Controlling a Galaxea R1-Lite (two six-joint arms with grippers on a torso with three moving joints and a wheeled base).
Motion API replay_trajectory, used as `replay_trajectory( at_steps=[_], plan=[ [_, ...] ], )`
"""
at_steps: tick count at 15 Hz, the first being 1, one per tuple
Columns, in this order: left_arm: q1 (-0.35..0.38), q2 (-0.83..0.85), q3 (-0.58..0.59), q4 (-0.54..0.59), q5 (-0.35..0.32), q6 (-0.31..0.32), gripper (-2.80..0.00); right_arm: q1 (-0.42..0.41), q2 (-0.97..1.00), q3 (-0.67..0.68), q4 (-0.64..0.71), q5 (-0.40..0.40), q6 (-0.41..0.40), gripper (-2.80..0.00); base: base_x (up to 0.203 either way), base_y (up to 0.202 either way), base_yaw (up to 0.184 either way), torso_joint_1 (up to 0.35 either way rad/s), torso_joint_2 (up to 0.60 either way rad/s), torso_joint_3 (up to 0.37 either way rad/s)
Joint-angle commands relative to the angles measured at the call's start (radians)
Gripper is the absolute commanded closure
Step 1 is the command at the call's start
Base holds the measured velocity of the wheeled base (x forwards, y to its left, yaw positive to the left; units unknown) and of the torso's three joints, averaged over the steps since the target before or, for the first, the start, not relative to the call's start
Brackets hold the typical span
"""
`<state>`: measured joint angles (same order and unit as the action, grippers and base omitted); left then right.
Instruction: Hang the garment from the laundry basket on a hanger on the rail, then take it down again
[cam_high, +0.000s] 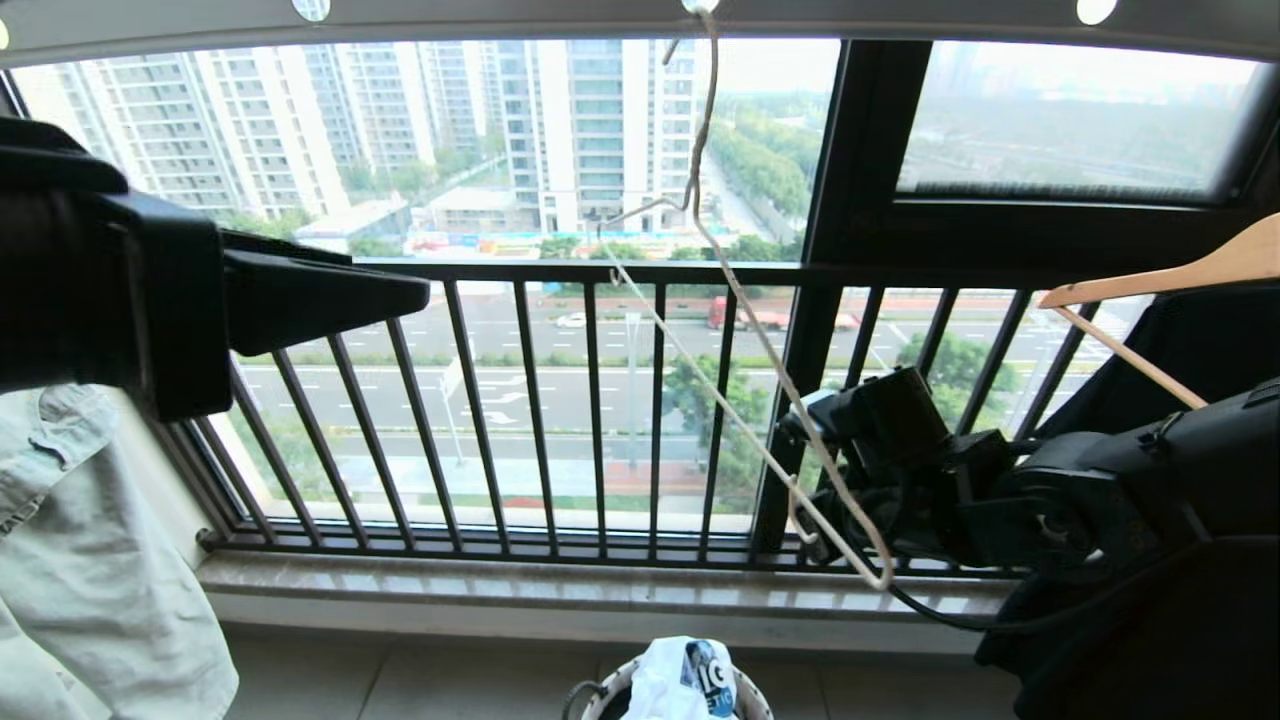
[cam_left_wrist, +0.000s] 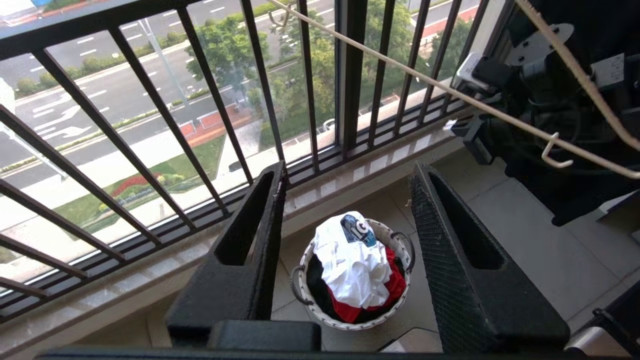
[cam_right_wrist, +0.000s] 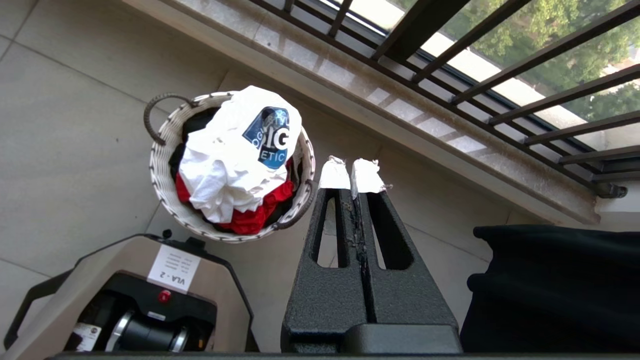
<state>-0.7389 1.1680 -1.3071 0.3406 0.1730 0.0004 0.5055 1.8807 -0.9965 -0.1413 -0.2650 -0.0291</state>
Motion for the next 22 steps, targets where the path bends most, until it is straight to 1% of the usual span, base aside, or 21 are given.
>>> replay_trajectory(
  at_steps=[1,2,3,5,8,11,13,15,16,18,20,21,22],
  plan=[
    [0.022,-0.102,0.108,0.0,0.005,-0.01,0.0,0.001,-0.115,0.083,-0.002,-0.007,0.0,0.0,0.0,0.0,0.0,0.0,0.0,0.0],
    [0.066,-0.115,0.128,0.0,0.005,-0.029,0.0,0.001,-0.163,0.125,-0.003,-0.009,0.001,0.0,0.0,0.0,0.0,0.0,0.0,0.0],
    [0.085,-0.142,0.157,0.0,0.004,-0.041,0.0,-0.004,-0.213,0.164,-0.003,-0.013,0.002,0.0,0.0,0.0,0.0,0.0,0.0,0.0],
    [0.102,-0.185,0.224,-0.001,0.005,-0.054,0.0,-0.027,-0.322,0.248,-0.003,-0.018,0.004,0.0,0.0,0.0,0.0,0.0,0.0,0.0],
    [0.113,-0.298,0.329,-0.003,0.005,-0.057,0.0,-0.095,-0.48,0.373,-0.001,-0.02,0.003,0.0,0.0,0.0,0.0,0.0,0.0,0.0],
    [0.164,-0.437,0.432,-0.003,0.006,-0.056,0.0,-0.178,-0.656,0.461,0.004,-0.02,0.0,0.0,0.0,0.0,0.0,0.0,0.0,0.0],
    [0.245,-0.525,0.477,-0.004,0.006,-0.053,0.0,-0.21,-0.781,0.523,0.005,-0.02,0.002,0.0,0.0,0.0,0.0,0.0,0.0,0.0],
    [0.324,-0.587,0.498,-0.005,0.008,-0.053,0.0,-0.229,-0.931,0.552,0.02,-0.022,0.0,0.0,0.0,0.0,0.0,0.0,0.0,0.0],
    [0.365,-0.601,0.499,-0.007,0.01,-0.056,0.0,-0.233,-1.007,0.549,0.049,-0.03,-0.001,0.0,0.0,0.0,0.0,0.0,0.0,0.0],
    [0.473,-0.632,0.513,-0.014,0.011,-0.07,0.0,-0.238,-1.164,0.48,0.182,-0.086,-0.003,0.0,0.0,0.0,0.0,0.0,0.0,0.0],
    [0.554,-0.698,0.564,-0.019,0.01,-0.085,0.0,-0.246,-1.305,0.337,0.357,-0.156,-0.004,0.0,0.0,0.0,0.0,0.0,0.0,0.0],
    [0.595,-0.726,0.602,-0.02,0.009,-0.089,0.0,-0.266,-1.36,0.266,0.455,-0.203,-0.004,0.0,0.0,0.0,0.0,0.0,0.0,0.0],
    [0.617,-0.75,0.632,-0.02,0.007,-0.09,0.0,-0.29,-1.401,0.217,0.528,-0.24,-0.004,0.0,0.0,0.0,0.0,0.0,0.0,0.0]
  ],
)
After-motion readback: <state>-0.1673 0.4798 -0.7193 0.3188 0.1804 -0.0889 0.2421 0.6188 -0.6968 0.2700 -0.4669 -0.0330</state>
